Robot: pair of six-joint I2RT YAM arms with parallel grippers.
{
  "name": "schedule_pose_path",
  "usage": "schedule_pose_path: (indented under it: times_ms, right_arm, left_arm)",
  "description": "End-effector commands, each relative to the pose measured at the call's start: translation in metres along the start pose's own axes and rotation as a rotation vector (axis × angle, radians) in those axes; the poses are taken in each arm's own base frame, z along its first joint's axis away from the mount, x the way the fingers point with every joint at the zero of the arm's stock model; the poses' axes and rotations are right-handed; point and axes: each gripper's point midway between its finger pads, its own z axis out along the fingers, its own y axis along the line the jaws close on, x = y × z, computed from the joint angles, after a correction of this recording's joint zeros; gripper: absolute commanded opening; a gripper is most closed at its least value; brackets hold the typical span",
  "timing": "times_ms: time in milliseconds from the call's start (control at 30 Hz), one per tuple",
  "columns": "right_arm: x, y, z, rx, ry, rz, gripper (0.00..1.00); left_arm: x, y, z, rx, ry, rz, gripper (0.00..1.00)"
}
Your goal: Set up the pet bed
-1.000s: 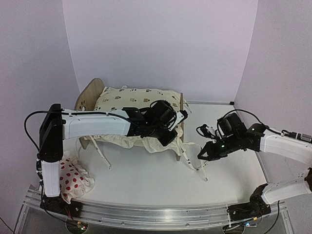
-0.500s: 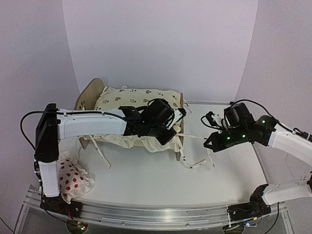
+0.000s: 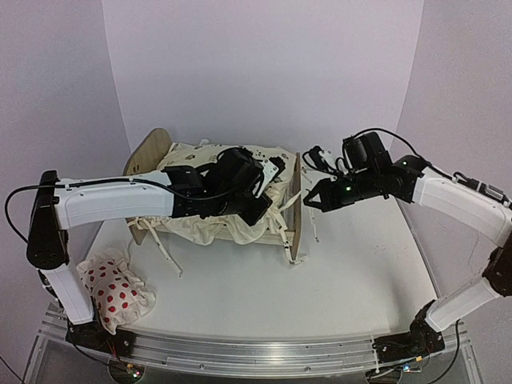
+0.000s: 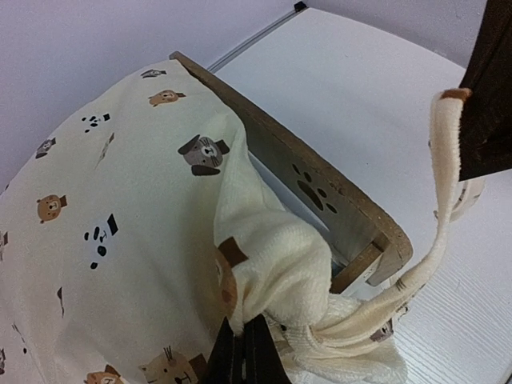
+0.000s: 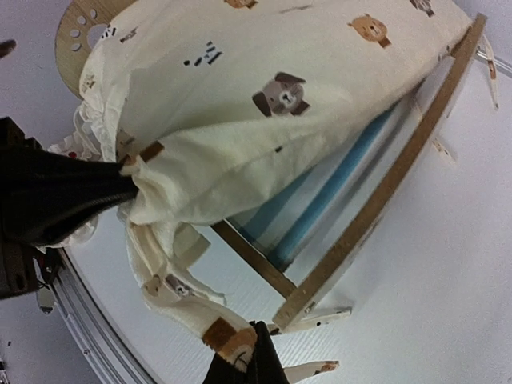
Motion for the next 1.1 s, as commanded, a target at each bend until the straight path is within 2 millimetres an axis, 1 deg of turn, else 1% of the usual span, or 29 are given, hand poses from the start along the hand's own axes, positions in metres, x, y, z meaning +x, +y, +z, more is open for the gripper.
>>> schedule_pose_path:
  times_ms: [0,100,200,367,533,633,867,933,1033,1067]
  right_arm:
    - [-0.046,0.029,0.006,-0.125,-0.091,0.008,0.00]
    - [-0.059,0.030,0.014,-0.134,-0.116,0.022,0.00]
    - [-0.072,0.032,0.018,-0.143,-0.149,0.030,0.00]
    - [-0.085,0.031,0.027,-0.139,-0.172,0.051,0.00]
    - [-0.103,0.038,0.023,-0.165,-0.205,0.061,0.00]
    - [-0.108,0.038,0.023,-0.159,-0.215,0.069,0.00]
    - [-0.089,0.024,0.042,-0.117,-0.166,0.095,0.00]
    - [-0.079,0.017,0.046,-0.092,-0.149,0.109,0.00]
    - [-0.054,0.002,0.058,-0.039,-0.104,0.148,0.00]
    - [-0.048,-0.001,0.061,-0.033,-0.090,0.161,0.00]
  left_arm:
    - [-0.022,0.032,-0.031,-0.118,-0.091,-0.066,0.00]
    - [-0.024,0.040,-0.039,-0.147,-0.117,-0.080,0.00]
    - [-0.025,0.045,-0.045,-0.162,-0.136,-0.091,0.00]
    - [-0.023,0.049,-0.049,-0.174,-0.142,-0.095,0.00]
    - [-0.020,0.050,-0.050,-0.180,-0.141,-0.095,0.00]
    - [-0.021,0.050,-0.050,-0.180,-0.145,-0.097,0.00]
    - [-0.020,0.052,-0.052,-0.182,-0.153,-0.102,0.00]
    - [-0.020,0.052,-0.054,-0.182,-0.153,-0.101,0.00]
    - [-0.018,0.053,-0.056,-0.180,-0.155,-0.117,0.00]
    - [-0.018,0.053,-0.057,-0.179,-0.159,-0.129,0.00]
